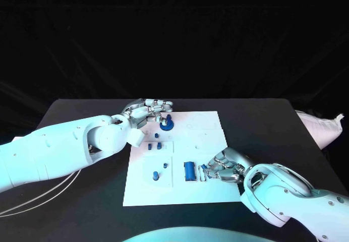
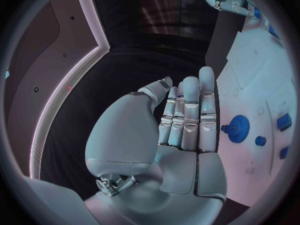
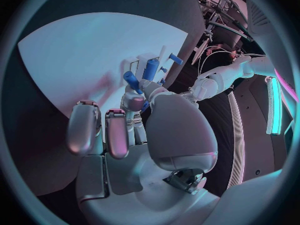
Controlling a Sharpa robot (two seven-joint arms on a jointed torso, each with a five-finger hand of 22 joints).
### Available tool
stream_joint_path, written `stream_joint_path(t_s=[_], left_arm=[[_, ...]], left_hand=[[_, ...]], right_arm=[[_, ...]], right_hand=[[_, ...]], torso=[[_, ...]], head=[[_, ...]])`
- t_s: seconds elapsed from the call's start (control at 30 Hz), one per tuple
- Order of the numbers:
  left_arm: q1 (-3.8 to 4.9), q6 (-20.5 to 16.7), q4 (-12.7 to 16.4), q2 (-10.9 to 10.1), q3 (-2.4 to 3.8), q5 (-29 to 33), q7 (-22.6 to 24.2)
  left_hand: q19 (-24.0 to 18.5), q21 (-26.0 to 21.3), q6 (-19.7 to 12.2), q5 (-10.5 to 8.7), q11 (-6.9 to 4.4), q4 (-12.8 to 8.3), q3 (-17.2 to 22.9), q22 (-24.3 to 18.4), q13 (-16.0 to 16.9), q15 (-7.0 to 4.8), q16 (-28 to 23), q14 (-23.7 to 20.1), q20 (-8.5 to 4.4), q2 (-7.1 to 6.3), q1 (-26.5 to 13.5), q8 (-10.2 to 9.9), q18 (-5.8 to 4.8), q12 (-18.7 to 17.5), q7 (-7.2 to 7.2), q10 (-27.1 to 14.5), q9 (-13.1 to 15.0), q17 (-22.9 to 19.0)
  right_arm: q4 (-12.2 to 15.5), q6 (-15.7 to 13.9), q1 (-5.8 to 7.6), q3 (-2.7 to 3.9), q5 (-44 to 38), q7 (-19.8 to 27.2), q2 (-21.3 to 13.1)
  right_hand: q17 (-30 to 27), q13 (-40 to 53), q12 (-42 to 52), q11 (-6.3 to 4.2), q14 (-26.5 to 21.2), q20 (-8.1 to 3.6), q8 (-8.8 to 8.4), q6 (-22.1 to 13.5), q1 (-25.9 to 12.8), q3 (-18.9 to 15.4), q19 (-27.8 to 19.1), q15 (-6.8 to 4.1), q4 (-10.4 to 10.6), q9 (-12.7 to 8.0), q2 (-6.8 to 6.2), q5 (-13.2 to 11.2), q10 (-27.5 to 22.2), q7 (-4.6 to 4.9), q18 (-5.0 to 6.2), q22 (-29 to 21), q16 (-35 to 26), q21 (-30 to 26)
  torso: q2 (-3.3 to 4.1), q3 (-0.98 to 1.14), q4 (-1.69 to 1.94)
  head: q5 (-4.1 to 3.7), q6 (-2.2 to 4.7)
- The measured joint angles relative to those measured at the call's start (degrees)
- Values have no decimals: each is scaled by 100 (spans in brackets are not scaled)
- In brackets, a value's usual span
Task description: Assemble the parts on the task board
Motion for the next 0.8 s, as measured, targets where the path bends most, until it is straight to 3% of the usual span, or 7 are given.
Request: stream_joint_path(t_s=[0.33, 0.8], left_arm=[[0, 15, 7, 1, 0, -9, -5], [0, 23, 8, 4, 0, -14, -14]], left_hand=[[0, 0, 0, 0, 0, 0, 0, -5, 0, 0, 0, 0, 0, 0, 0, 0, 0, 0, 0, 0, 0, 1], [0, 0, 0, 0, 0, 0, 0, -4, -1, 0, 0, 0, 0, 0, 0, 0, 0, 0, 0, 0, 0, 1]], right_arm=[[-135, 264, 1, -2, 77, -166, 139], [-222, 540, 17, 12, -155, -312, 225]], right_hand=[[-1, 87, 95, -41, 0, -19, 79, 103, -347, -228, 19, -42, 229, 187, 62, 79, 81, -56, 0, 66, 33, 26], [-2, 188, 228, -71, 0, -29, 155, 191, -447, -290, 29, -41, 292, 217, 106, 80, 131, -86, 0, 82, 79, 26]], torso=[[1, -2, -2], [2, 2, -5]], head=[[13, -20], [26, -38]])
